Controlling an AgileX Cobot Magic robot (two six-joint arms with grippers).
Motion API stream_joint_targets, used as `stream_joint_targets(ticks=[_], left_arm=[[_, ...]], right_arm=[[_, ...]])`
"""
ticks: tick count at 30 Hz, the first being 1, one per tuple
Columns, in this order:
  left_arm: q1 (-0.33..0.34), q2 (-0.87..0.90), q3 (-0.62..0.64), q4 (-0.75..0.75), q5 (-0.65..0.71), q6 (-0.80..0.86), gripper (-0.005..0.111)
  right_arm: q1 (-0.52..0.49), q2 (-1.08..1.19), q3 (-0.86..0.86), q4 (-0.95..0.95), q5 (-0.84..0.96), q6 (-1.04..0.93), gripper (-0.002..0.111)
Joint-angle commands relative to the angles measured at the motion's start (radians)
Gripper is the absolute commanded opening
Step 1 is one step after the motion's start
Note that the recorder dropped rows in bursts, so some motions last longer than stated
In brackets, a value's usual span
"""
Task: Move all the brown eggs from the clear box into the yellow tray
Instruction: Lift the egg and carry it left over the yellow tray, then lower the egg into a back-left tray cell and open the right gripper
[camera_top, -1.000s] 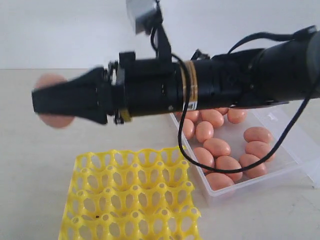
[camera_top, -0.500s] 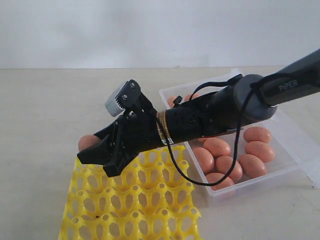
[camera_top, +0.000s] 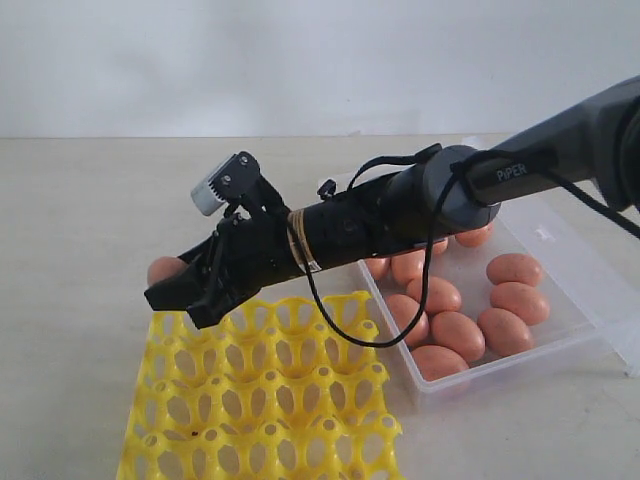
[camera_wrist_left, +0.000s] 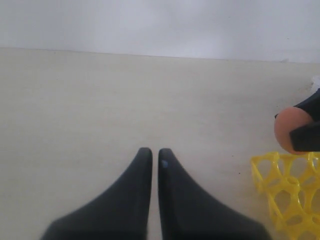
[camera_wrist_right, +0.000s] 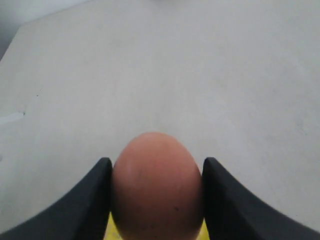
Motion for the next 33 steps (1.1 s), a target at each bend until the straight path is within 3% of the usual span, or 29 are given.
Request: stream_joint_targets(ticks=[1, 5, 15, 25, 33], left_arm=[[0.0, -0.003, 0.004, 0.0, -0.007, 0.004, 0.004], [0.0, -0.003, 0.004, 0.0, -0.007, 0.004, 0.004], [0.0, -0.003, 0.004, 0.0, -0.007, 0.004, 0.004], [0.0, -0.003, 0.004, 0.0, -0.007, 0.004, 0.004], [0.0, -0.003, 0.004, 0.0, -0.007, 0.004, 0.004]], right_arm=[[-0.001, -0.003, -0.005, -0.163, -0.009, 0.097, 0.0], [-0.001, -0.003, -0.005, -0.23, 0.019, 0.112, 0.0], [-0.001, -0.003, -0.005, -0.189, 0.147, 0.087, 0.002], [-0.001, -0.003, -0.005, -0.191, 0.105, 0.087, 0.046], [-0.001, -0.003, -0.005, -0.191, 0.063, 0.087, 0.05]])
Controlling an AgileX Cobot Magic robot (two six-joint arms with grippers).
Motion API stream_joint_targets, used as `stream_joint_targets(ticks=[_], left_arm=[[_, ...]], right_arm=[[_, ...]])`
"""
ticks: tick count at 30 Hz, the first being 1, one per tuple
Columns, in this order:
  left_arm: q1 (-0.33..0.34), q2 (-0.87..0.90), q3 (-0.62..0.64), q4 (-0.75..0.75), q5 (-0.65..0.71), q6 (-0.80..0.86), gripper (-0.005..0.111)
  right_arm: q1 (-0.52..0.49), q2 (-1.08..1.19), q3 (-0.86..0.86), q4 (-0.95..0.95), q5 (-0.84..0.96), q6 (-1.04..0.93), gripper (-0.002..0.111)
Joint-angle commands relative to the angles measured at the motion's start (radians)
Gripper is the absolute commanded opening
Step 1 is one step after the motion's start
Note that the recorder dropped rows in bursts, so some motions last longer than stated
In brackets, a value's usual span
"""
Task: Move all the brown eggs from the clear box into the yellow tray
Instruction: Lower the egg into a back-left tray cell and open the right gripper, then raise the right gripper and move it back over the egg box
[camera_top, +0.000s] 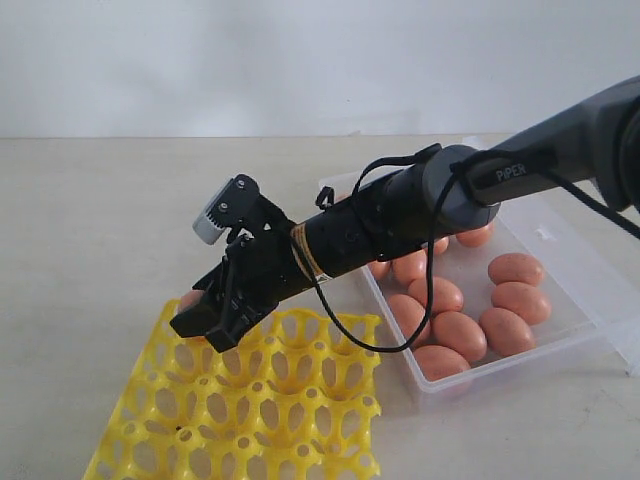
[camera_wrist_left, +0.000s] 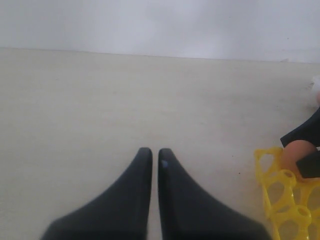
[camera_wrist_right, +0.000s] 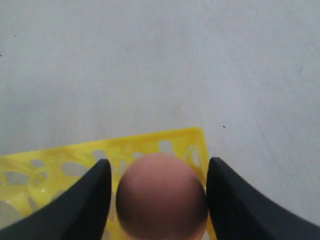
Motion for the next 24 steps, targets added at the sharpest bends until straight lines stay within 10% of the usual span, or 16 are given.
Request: stream_joint_targets(ticks=[1, 9, 18, 24], left_arm=[[0.0, -0.003, 0.004, 0.0, -0.007, 0.004, 0.004], [0.0, -0.003, 0.004, 0.0, -0.007, 0.004, 0.004], [0.0, -0.003, 0.004, 0.0, -0.007, 0.004, 0.004], [0.0, -0.003, 0.004, 0.0, -0.007, 0.004, 0.004]], right_arm=[[-0.001, -0.004, -0.004, -0.005, -0.029, -0.004, 0.05], [-0.001, -0.086, -0.004, -0.02, 0.019, 0.01, 0.05], [-0.005, -0.34, 0.014, -0.206, 0.023, 0.488, 0.048], [-0.029, -0.501, 0.016, -0.206, 0.001, 0.538, 0.004]])
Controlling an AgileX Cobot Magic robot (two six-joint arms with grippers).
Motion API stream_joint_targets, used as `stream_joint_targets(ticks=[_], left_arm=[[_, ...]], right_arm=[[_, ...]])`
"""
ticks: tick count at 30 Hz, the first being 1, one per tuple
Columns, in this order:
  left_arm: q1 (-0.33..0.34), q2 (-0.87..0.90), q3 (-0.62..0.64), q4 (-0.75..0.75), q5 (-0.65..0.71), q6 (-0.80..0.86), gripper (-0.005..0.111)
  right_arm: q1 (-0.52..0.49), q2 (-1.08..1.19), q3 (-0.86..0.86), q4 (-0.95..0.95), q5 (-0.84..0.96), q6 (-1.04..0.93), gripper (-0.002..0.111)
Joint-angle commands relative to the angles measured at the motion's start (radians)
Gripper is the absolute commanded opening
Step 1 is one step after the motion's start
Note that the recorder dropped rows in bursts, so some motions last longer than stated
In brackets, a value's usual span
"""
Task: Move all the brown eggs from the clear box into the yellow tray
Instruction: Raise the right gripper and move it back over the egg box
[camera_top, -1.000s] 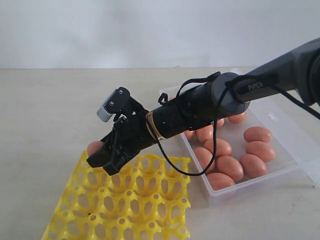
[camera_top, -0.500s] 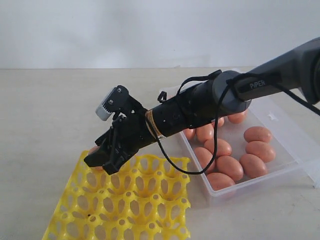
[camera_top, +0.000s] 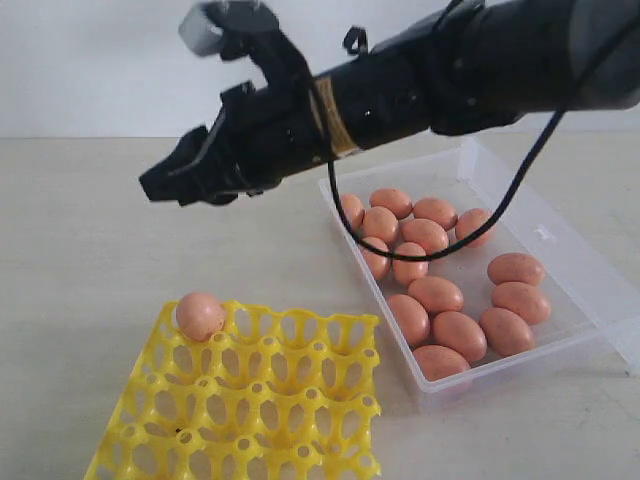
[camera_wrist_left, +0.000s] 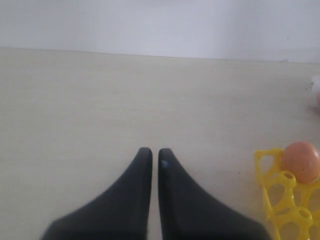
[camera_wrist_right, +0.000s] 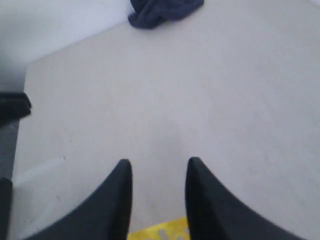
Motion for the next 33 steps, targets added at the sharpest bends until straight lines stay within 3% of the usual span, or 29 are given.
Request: stream_joint_targets(ticks=[1, 6, 10, 16, 23, 27, 30, 33], left_arm=[[0.0, -0.003, 0.004, 0.0, -0.007, 0.004, 0.004], [0.0, -0.003, 0.004, 0.0, -0.007, 0.004, 0.004], [0.0, -0.003, 0.004, 0.0, -0.007, 0.004, 0.004], [0.0, -0.003, 0.004, 0.0, -0.007, 0.004, 0.004], [0.0, -0.003, 0.004, 0.0, -0.007, 0.004, 0.004], [0.0, -0.003, 0.004, 0.0, -0.007, 0.004, 0.004], [0.0, -0.003, 0.004, 0.0, -0.007, 0.004, 0.004], [0.0, -0.003, 0.004, 0.0, -0.007, 0.004, 0.004]], right_arm=[[-0.04, -0.119, 0.006, -0.009, -0.037, 0.029, 0.0], [-0.12, -0.226, 0.029, -0.009, -0.034, -0.028, 0.0], [-0.168, -0.28, 0.076, -0.009, 0.096, -0.136, 0.0], [-0.153, -0.389, 0.214, -0.009, 0.498, -0.332, 0.0], [-0.088, -0.519, 0.396, 0.038, 1.115, -0.56, 0.0], [-0.101, -0.519, 0.367, 0.519, 1.355, -0.985, 0.0], [-0.123, -0.511, 0.286, 1.051, 1.392, -1.388, 0.0], [-0.158, -0.431, 0.126, 1.506, 1.636, -1.756, 0.0]])
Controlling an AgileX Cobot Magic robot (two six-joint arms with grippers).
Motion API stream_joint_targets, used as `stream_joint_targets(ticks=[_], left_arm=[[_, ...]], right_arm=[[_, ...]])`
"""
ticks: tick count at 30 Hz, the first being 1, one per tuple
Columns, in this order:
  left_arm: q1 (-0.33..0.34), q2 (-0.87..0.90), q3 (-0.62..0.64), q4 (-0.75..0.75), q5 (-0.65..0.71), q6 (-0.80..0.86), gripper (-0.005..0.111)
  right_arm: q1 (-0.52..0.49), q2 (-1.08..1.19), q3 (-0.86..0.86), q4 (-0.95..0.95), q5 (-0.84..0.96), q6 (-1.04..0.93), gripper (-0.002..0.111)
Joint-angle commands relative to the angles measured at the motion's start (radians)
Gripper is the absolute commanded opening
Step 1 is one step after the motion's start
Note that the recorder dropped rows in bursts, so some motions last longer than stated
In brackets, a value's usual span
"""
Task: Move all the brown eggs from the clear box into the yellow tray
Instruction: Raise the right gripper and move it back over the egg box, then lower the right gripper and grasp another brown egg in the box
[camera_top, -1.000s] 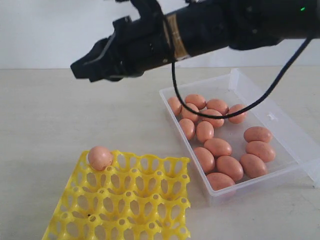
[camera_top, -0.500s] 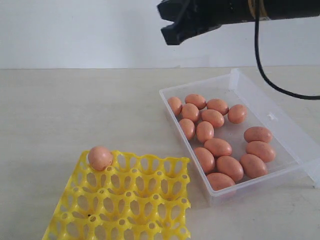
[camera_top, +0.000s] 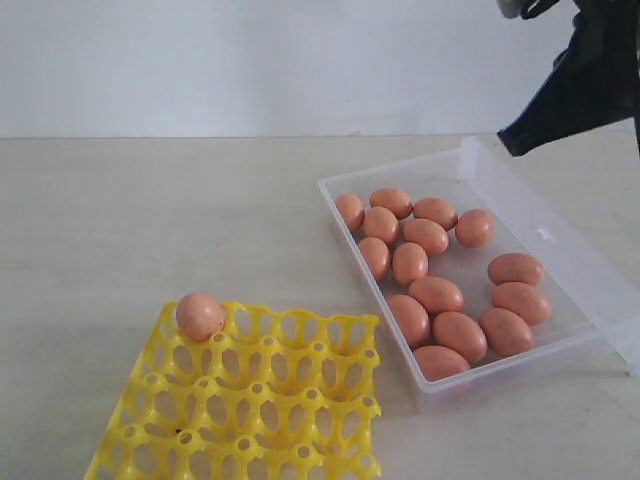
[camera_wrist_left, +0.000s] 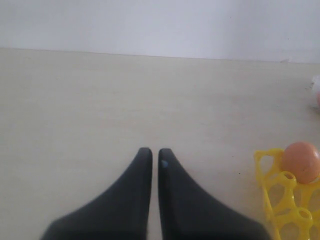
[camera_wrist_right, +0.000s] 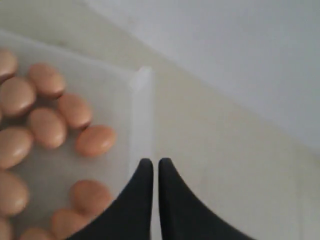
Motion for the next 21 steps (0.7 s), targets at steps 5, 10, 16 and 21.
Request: stream_joint_targets(ticks=[5, 10, 16, 21], left_arm=[[0.0, -0.003, 0.004, 0.0, -0.007, 0.004, 0.004], [0.0, -0.003, 0.004, 0.0, -0.007, 0.004, 0.004], [0.0, -0.003, 0.004, 0.0, -0.007, 0.004, 0.004], [0.0, -0.003, 0.004, 0.0, -0.007, 0.004, 0.004]], right_arm=[[-0.079, 0.347, -0.474, 0.732, 0.557, -0.616, 0.0], [-0.079, 0.558, -0.604, 0.892, 0.557, -0.756, 0.0], [-0.079, 0.656, -0.6, 0.825, 0.557, -0.766, 0.028], [-0.079, 0.661, -0.6, 0.834, 0.557, -0.873, 0.042]])
